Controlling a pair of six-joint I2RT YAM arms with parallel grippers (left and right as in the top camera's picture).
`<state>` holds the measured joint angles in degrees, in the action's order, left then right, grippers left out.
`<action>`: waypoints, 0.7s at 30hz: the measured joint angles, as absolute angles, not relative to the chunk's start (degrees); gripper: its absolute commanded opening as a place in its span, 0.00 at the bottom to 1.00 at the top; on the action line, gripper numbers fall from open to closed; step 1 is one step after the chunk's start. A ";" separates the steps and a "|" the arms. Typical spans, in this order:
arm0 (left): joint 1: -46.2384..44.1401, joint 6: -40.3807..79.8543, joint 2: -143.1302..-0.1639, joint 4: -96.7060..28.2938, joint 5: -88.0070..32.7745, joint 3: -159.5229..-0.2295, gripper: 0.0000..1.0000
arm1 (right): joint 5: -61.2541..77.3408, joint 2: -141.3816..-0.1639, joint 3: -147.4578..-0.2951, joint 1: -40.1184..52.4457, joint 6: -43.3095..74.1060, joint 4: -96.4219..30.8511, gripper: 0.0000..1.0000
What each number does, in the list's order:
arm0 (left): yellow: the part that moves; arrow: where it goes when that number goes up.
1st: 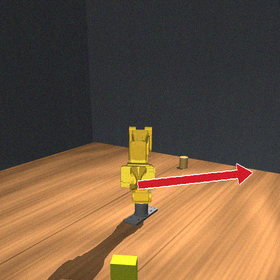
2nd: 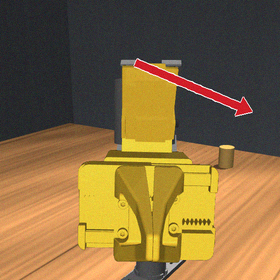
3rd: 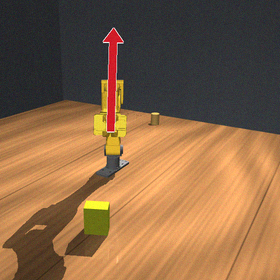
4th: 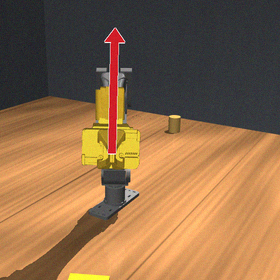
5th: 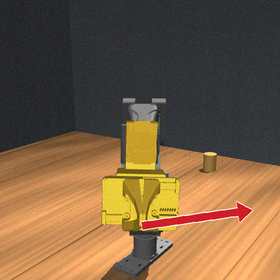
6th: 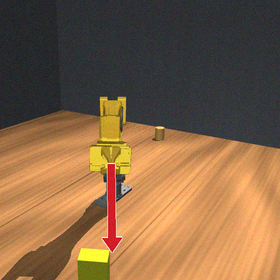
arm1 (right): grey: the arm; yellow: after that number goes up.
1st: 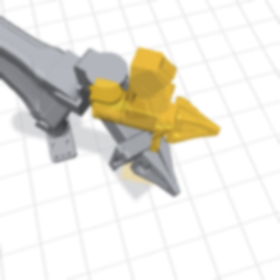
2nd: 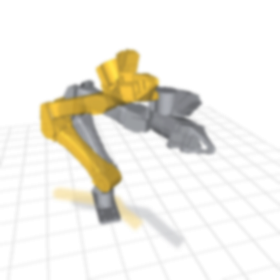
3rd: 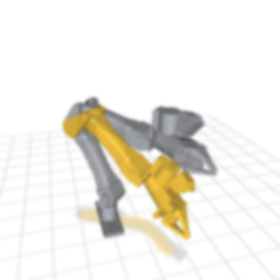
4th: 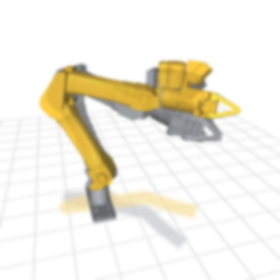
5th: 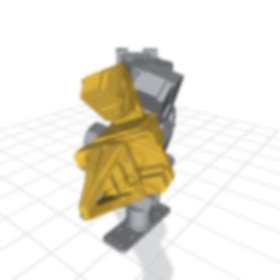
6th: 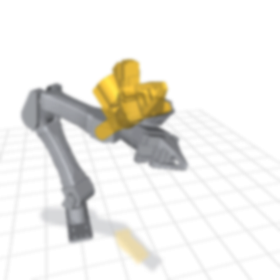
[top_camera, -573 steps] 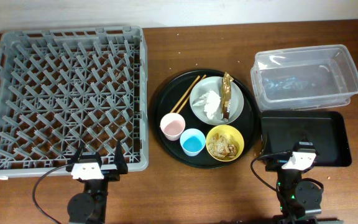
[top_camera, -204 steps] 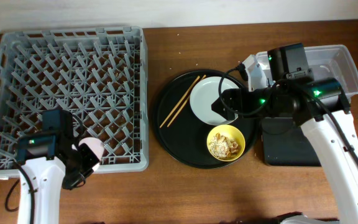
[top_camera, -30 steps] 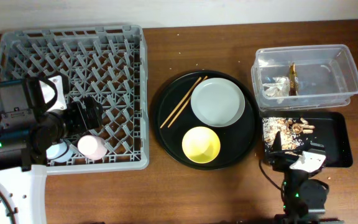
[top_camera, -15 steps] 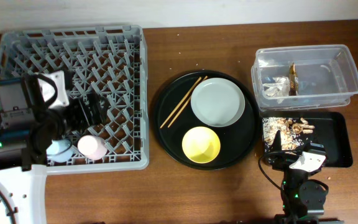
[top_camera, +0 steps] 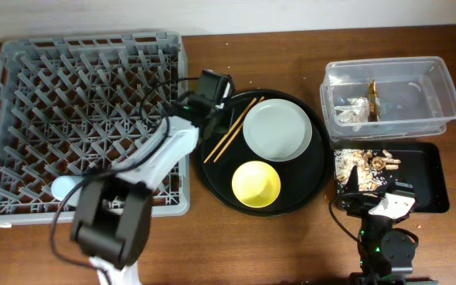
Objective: Sort waste into correct bins and load items into the dishwasher rack
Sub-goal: 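Grasp the wooden chopsticks on the round tray with the left gripper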
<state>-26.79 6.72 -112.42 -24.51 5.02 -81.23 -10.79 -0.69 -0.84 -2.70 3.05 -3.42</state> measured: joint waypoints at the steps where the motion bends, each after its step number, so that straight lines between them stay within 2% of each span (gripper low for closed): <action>1: -26.79 6.20 -115.02 -23.83 4.97 -81.23 0.31 | -10.79 -0.69 -0.84 -2.70 3.03 -3.40 0.98; 9: -26.79 0.80 -118.63 -25.21 1.96 -81.23 0.31 | -10.79 -0.69 -0.84 -2.70 3.07 -3.40 0.99; 15: -26.79 -0.89 -118.63 -26.13 -4.45 -81.21 0.43 | -10.79 -0.69 -0.84 -2.70 3.05 -3.40 0.98; 19: -26.79 -2.37 -118.63 -26.74 -5.78 -81.21 0.41 | -10.79 -0.69 -0.84 -2.70 3.07 -3.40 0.98; 21: -26.79 -2.55 -118.96 -26.63 -4.12 -81.21 0.30 | -10.79 -0.69 -0.84 -2.70 3.03 -3.42 0.99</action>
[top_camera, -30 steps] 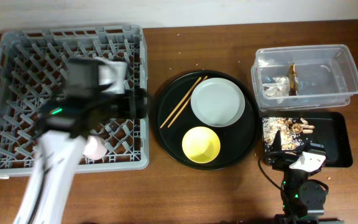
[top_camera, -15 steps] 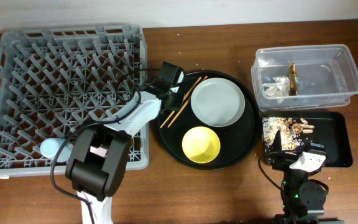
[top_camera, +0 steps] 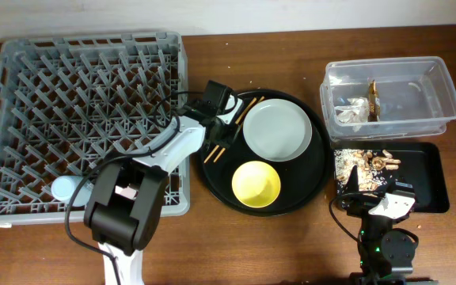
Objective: Sort waste into correct bins and load items into the dishwasher rack
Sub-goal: 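Grasp the wooden chopsticks on the round tray with the left gripper, then place the chopsticks upright at the right edge of the dish rack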
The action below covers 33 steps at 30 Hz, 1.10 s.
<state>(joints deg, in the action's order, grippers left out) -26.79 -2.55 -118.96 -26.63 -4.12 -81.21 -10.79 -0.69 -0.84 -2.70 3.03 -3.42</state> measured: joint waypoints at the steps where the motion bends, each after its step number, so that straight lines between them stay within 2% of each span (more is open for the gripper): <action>1: -26.79 -2.76 -119.77 -26.46 -3.33 -81.23 0.25 | -10.79 -0.69 -0.84 -2.70 3.03 -3.40 0.98; 3: -26.79 -3.20 -121.21 -25.76 -1.85 -81.58 0.16 | -10.79 -0.69 -0.84 -2.70 3.03 -3.40 0.98; 4: -26.76 -3.36 -121.43 -25.63 -1.23 -81.89 0.00 | -10.79 -0.69 -0.84 -2.70 3.03 -3.40 0.98; 8: -26.55 -3.40 -121.54 -29.63 -1.28 -83.31 0.00 | -10.81 -0.69 -0.84 -2.70 3.03 -3.40 0.98; 12: -26.83 -0.05 -121.19 -43.31 -4.62 -89.06 0.00 | -10.79 -0.69 -0.84 -2.70 3.03 -3.40 0.98; 15: -26.11 4.16 -115.42 -53.39 -4.38 -95.88 0.00 | -10.79 -0.69 -0.84 -2.70 3.05 -3.40 0.98; 18: -20.80 13.96 -107.09 -59.42 -0.23 -98.26 0.00 | -10.79 -0.69 -0.84 -2.70 3.03 -3.40 0.98; 20: -16.88 18.48 -106.72 -59.77 1.78 -98.19 0.00 | -10.79 -0.69 -0.84 -2.70 3.05 -3.40 0.98; 24: -13.85 21.45 -110.32 -55.81 4.14 -96.62 0.06 | -10.81 -0.67 -0.84 -2.70 3.07 -3.40 0.98; 27: -14.50 20.43 -114.10 -55.31 4.38 -96.18 0.26 | -10.79 -0.69 -0.84 -2.70 3.07 -3.40 0.98; 33: -14.57 17.93 -114.32 -60.86 3.60 -98.50 0.29 | -10.79 -0.69 -0.84 -2.70 3.03 -3.40 0.98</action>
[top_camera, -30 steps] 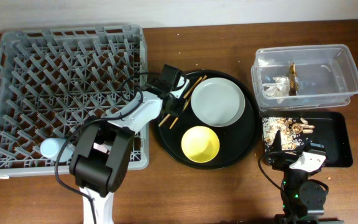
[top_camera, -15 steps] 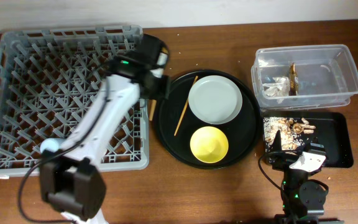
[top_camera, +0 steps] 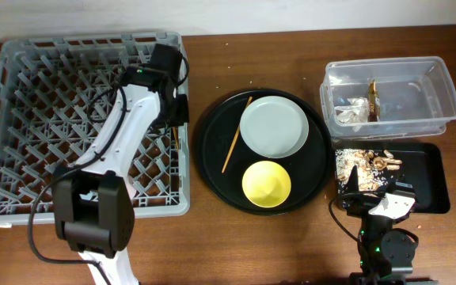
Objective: Sort waste into correct bins and load items into the dishwasher rack
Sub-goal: 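Place the chopsticks upright at the right edge of the dish rack, then grasp the yellow bowl with the left gripper and lift it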
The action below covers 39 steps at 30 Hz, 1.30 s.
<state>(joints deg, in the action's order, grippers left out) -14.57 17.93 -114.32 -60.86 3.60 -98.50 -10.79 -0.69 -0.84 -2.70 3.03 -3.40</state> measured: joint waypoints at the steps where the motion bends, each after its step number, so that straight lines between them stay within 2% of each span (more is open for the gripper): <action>1: -14.76 17.91 -114.21 -60.75 1.58 -99.31 0.29 | -10.79 -0.69 -0.84 -2.70 3.03 -3.40 0.98; 4: -19.05 15.68 -113.69 -58.54 -3.75 -100.31 0.29 | -10.79 -0.69 -0.84 -2.70 3.03 -3.40 0.98; 7: -25.45 12.80 -114.48 -57.54 -1.37 -100.42 0.29 | -10.81 -0.69 -0.84 -2.70 3.05 -3.40 0.98; 13: -32.14 7.66 -129.78 -55.27 0.86 -100.90 0.29 | -10.79 -0.67 -0.84 -2.70 3.03 -3.40 0.99; 14: -32.18 7.51 -129.88 -54.30 0.82 -100.90 0.25 | -10.81 -0.69 -0.84 -2.70 3.05 -3.40 0.99; 15: -32.18 7.44 -129.97 -53.49 0.69 -100.90 0.00 | -10.79 -0.69 -0.84 -2.70 3.03 -3.40 0.98; 18: -31.83 7.11 -130.28 -55.09 0.78 -101.51 0.00 | -10.79 -0.69 -0.84 -2.70 3.03 -3.40 0.98; 22: -28.60 8.08 -130.61 -74.30 0.27 -117.19 0.00 | -10.79 -0.75 -0.84 -2.70 3.03 -3.40 0.98; 25: -19.35 13.91 -124.16 -82.11 2.94 -126.48 0.00 | -10.79 -0.69 -0.84 -2.70 3.05 -3.40 0.98; 27: -13.72 15.68 -123.09 -80.73 4.16 -125.47 0.00 | -10.81 -0.69 -0.84 -2.70 3.07 -3.38 0.99; 29: -12.47 15.51 -123.09 -75.22 4.99 -117.95 0.03 | -10.81 -0.67 -0.84 -2.70 3.03 -3.40 0.99; 31: -12.84 15.49 -123.31 -70.72 5.58 -109.56 0.20 | -10.81 -0.67 -0.84 -2.70 3.05 -3.38 0.98; 34: -13.06 15.70 -123.33 -73.71 3.68 -109.19 0.29 | -10.79 -0.69 -0.84 -2.70 3.03 -3.38 0.99; 38: -16.62 15.86 -118.06 -76.99 -1.80 -115.37 0.31 | -10.79 -0.69 -0.84 -2.70 3.05 -3.40 0.99; 39: -19.62 15.86 -117.01 -76.93 -3.07 -115.09 0.35 | -10.81 -0.69 -0.84 -2.70 3.05 -3.38 0.99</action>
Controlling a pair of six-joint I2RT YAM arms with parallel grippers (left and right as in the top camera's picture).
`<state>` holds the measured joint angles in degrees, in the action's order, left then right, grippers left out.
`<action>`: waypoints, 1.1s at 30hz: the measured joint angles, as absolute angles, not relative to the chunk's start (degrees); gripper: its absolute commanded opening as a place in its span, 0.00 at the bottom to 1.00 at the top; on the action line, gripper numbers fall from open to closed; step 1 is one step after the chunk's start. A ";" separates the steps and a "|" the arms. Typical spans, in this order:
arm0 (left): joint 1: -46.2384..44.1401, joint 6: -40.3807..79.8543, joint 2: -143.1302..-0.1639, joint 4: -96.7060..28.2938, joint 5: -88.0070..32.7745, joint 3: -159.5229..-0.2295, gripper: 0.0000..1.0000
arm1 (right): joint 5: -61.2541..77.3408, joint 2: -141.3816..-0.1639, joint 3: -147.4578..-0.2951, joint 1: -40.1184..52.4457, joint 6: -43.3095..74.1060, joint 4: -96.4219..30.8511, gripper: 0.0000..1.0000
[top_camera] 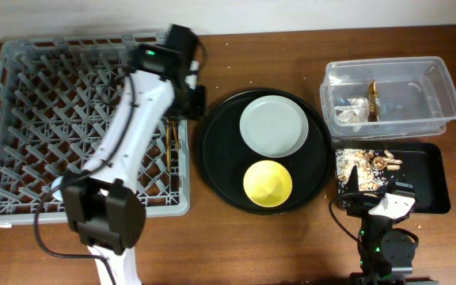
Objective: Sort waste into correct bins and load items into the dishwasher rack
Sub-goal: 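Grasp the yellow bowl with the left gripper and lift it, then place the yellow bowl in the dish rack and release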
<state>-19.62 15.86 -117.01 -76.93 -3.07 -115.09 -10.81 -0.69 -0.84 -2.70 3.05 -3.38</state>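
The grey dishwasher rack [22,119] fills the left of the overhead view. Wooden chopsticks [172,146] lie in its right-hand rows. My left arm reaches up over the rack, and its gripper [197,100] hangs between the rack's right wall and the round black tray [212,170]; its jaws are too dark to read. A grey plate [273,127] and a yellow bowl [267,181] sit on the tray. My right gripper [354,180] rests at the front right, fingers together, holding nothing.
A clear plastic bin [434,79] with wrappers stands at the back right. In front of it a flat black bin [426,190] holds food scraps. A pale item [55,190] lies at the rack's front left corner.
My left gripper has shifted from over the rack's right rows to the gap beside the tray. The chopstick that lay on the tray is gone from it, and chopsticks now lie in the rack.
At first both chopsticks lay on the tray's left side with my left gripper at their upper ends. Then the gripper was over the rack's right side with one chopstick below it and one left on the tray. Now none shows on the tray. The right arm stayed parked.
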 measured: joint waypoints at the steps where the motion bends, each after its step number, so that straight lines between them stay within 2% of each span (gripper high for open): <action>1: -23.05 15.86 -116.88 -75.85 -4.64 -112.84 0.41 | -10.79 -0.69 -0.84 -2.70 3.03 -3.40 0.98; 2: -25.34 15.84 -116.86 -73.82 -6.33 -109.73 0.47 | -10.79 -0.69 -0.84 -2.70 3.05 -3.40 0.98; 3: -27.81 14.70 -116.60 -68.18 -9.91 -104.53 0.48 | -10.79 -0.67 -0.84 -2.70 3.07 -3.40 0.98; 6: -33.34 13.08 -116.92 -58.96 -16.05 -91.98 0.48 | -10.79 -0.71 -0.84 -2.70 3.05 -3.42 0.98; 8: -33.63 13.08 -116.97 -50.37 -21.30 -83.79 0.09 | -10.81 -0.64 -0.84 -2.70 3.05 -3.40 0.98; 9: -33.63 13.63 -116.97 -47.70 -22.39 -81.21 0.00 | -10.79 -0.67 -0.84 -2.70 3.05 -3.40 0.98; 12: -33.63 15.11 -117.01 -46.76 -23.59 -79.29 0.01 | -10.81 -0.64 -0.84 -2.70 3.05 -3.40 0.98; 14: -33.39 15.55 -117.12 -54.17 -21.74 -83.77 0.01 | -10.79 -0.67 -0.84 -2.70 3.01 -3.40 0.99; 16: -31.73 15.92 -117.05 -65.56 -12.47 -99.09 0.00 | -10.79 -0.69 -0.82 -2.70 3.05 -3.40 0.98; 19: -30.81 17.93 -115.48 -78.30 12.40 -120.36 0.00 | -10.79 -0.71 -0.84 -2.70 3.03 -3.38 0.98; 21: -27.16 21.41 -114.76 -85.30 33.91 -122.65 0.01 | -10.81 -0.69 -0.84 -2.70 3.05 -3.38 0.99; 23: -22.02 24.27 -114.76 -88.47 45.36 -120.46 0.01 | -10.79 -0.69 -0.84 -2.70 3.05 -3.38 0.98; 28: -10.61 31.33 -114.96 -82.63 61.58 -106.48 0.00 | -10.81 -0.64 -0.84 -2.70 3.03 -3.38 0.99; 33: -3.20 32.58 -114.96 -70.17 65.25 -102.24 0.00 | -10.79 -0.69 -0.84 -2.70 3.03 -3.38 0.98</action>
<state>-3.20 32.58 -114.96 -70.17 65.25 -102.24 -10.79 -0.69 -0.84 -2.70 3.03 -3.38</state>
